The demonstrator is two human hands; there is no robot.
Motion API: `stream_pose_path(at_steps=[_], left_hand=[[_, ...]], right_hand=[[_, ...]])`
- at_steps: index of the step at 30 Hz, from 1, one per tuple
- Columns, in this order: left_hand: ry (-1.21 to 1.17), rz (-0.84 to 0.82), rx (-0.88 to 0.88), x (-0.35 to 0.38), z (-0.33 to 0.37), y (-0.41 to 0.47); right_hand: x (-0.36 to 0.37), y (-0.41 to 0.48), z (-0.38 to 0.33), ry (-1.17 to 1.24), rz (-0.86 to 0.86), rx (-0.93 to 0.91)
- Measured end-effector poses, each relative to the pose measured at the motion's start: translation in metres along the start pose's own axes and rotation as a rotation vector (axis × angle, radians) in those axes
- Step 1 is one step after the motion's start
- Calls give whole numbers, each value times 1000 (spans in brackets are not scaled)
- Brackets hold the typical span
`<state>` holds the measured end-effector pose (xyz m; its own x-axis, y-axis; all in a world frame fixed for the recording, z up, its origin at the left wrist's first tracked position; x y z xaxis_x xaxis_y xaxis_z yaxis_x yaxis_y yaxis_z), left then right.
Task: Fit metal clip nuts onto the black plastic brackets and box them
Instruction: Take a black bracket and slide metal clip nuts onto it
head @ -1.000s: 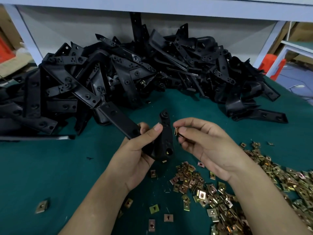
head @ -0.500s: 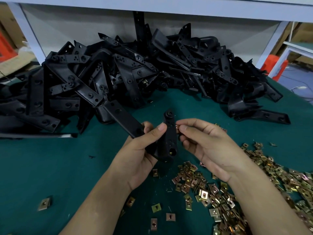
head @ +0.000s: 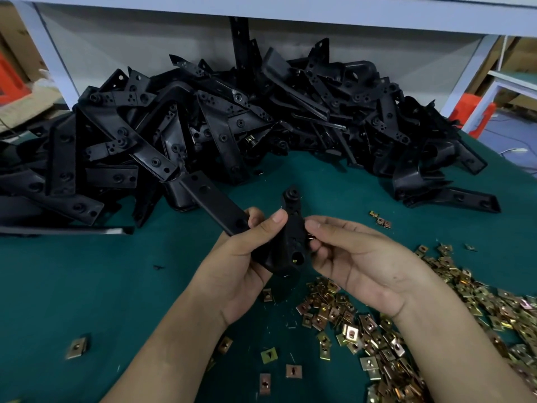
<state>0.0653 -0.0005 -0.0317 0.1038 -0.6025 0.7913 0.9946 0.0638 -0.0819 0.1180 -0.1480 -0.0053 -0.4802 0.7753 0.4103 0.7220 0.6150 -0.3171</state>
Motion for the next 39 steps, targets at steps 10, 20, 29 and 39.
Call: stream_pose_path(at_steps=[10,20,29,39], left_hand=[[-36,62,0,-1,2,0],[-25,11,-10,-1,0,0],[-40,-7,-37,-1,2,0],[-8,-50,-21,-1,4,-1]], right_hand=[[-5,3,-2,113,15,-6],[-3,2,-4,-2,67,-83],[-3,-2,-6,-89,134,-150],[-5,-2,-7,-94,105,-147]])
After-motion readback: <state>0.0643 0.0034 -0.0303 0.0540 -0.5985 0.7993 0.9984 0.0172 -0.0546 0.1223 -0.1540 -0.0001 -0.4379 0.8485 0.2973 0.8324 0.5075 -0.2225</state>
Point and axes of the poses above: each hand's wrist, its own y-axis towards the middle knuckle, its own x-axis out of the palm, z = x × y, the point moved 3 cm from there along y, towards the middle knuckle, and after that the axes turned 6 degrees about -y, right-handed, at the moved point
